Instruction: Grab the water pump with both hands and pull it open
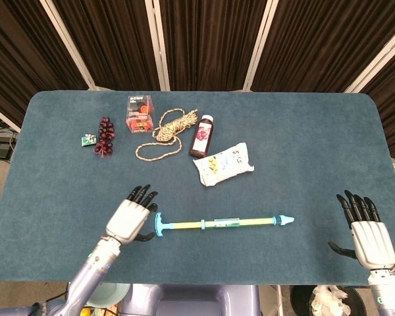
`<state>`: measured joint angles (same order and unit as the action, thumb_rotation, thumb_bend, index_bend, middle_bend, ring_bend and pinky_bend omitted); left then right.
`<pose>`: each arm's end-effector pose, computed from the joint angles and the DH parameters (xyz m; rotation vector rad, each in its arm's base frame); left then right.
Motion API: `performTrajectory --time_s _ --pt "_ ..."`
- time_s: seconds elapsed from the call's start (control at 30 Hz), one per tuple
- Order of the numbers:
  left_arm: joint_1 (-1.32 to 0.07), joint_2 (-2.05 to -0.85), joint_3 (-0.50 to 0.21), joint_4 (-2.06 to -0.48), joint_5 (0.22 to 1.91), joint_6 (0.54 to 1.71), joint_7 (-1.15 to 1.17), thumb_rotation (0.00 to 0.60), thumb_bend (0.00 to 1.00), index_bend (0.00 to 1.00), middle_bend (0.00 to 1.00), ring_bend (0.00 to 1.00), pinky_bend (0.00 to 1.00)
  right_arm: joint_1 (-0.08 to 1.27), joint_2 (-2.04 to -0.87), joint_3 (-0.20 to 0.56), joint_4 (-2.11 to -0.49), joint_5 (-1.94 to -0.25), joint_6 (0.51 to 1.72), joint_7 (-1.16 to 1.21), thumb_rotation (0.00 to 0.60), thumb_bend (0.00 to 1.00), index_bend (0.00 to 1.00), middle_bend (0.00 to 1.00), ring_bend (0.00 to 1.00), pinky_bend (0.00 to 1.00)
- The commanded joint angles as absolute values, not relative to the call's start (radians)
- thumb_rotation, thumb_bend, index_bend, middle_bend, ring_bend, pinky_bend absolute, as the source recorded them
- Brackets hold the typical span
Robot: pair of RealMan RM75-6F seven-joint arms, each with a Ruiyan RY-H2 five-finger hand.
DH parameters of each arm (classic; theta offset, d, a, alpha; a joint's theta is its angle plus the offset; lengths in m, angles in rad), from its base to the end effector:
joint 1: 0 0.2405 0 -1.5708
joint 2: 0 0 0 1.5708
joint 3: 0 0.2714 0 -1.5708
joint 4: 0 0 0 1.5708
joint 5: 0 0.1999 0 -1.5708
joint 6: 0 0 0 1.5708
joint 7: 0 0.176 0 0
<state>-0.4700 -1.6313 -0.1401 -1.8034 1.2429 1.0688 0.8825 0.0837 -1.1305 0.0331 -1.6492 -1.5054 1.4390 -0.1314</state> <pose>-0.1281 0.2725 -0.0395 -1.9763 -0.7529 -0.8491 -0.3163 -0.2086 0.1570 1.4586 -0.8835 0.8101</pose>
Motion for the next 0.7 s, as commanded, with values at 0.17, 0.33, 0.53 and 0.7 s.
performTrajectory --time_s 0.17,0.33,0.53,0.7 --pt "-0.527 -1.781 -0.143 -1.708 1.152 1.087 0.99 0.6 0.19 0.4 0.13 0.01 0.11 0.085 -1.129 0.034 -1.653 -1.502 1.436 -0.127 0.6 0.15 0.04 0.0 0.0 0.0" --pt "-0.555 -1.843 -0.151 -1.658 1.11 1.108 1.026 0.6 0.21 0.42 0.14 0.01 0.11 0.086 -1.128 0.035 -1.655 -1.5 1.434 -0.122 0.6 0.15 0.04 0.0 0.0 0.0" --pt "-0.578 -1.898 -0.147 -1.612 1.068 1.121 1.035 0.6 0.21 0.44 0.14 0.01 0.11 0.086 -1.126 0.036 -1.659 -1.499 1.432 -0.118 0.6 0.15 0.04 0.0 0.0 0.0" --pt "-0.592 -1.931 -0.14 -1.572 1.049 1.133 1.038 0.6 0.24 0.46 0.15 0.01 0.11 0.086 -1.125 0.037 -1.661 -1.496 1.432 -0.116 0.6 0.15 0.04 0.0 0.0 0.0"
